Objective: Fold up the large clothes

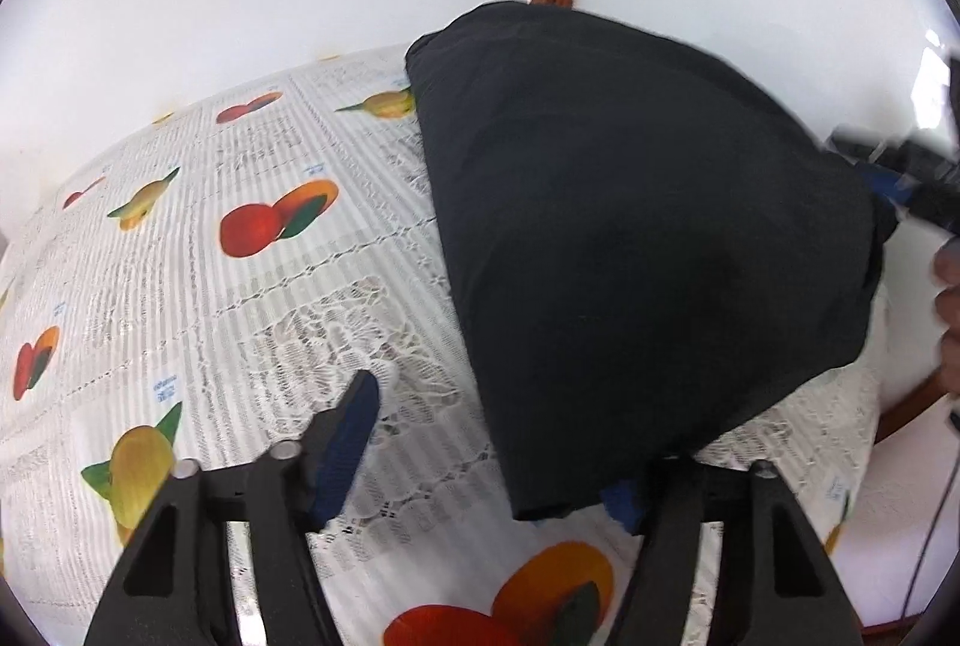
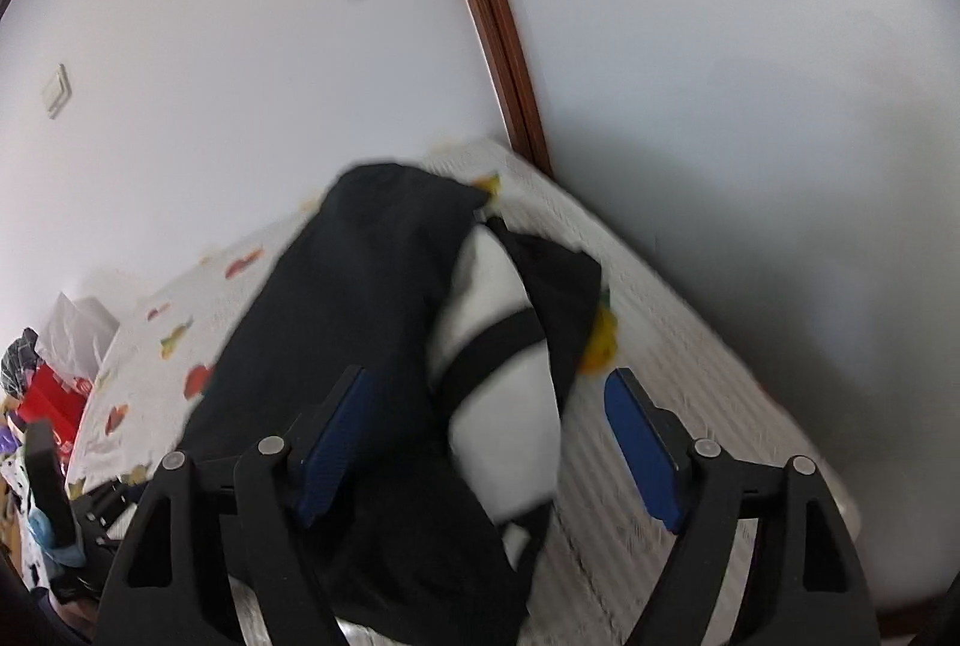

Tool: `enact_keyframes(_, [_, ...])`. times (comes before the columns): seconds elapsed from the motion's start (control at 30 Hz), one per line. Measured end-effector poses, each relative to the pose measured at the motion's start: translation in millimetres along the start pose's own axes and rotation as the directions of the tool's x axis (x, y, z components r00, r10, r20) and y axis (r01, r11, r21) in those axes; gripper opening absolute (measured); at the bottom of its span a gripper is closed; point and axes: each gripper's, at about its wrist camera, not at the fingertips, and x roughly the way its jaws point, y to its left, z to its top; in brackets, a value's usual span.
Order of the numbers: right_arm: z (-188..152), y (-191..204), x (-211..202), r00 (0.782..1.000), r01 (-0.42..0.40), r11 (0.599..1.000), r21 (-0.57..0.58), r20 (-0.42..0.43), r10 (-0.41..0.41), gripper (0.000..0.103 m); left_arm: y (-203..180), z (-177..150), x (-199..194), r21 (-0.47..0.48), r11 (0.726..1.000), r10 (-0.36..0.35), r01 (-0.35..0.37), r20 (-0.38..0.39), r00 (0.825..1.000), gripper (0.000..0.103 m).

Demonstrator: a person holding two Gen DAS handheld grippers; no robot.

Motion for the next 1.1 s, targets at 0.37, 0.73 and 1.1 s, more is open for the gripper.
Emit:
enact_keyframes(0.37, [25,58,61,0.957,-0.289,0.956,-0.052,-0.046,0.286,0.020,54,-13,-36,-0.141,0.989,0.041,-0.034,0.041,0.998,0.010])
enact_keyframes(0.73, [50,174,109,0.902,-0.428,0.895,-0.126,-0.119,0.415,0.016,139,-51,-83,-0.283,0.950,0.150,-0.130,0.048,0.988,0.005])
enact_keyframes(1.1, [8,113,46,0.915,-0.404,0.915,-0.005,-0.002,0.404,0.007,139,-29,-60,-0.149,0.986,0.086,-0.074,0.080,0.993,0.044])
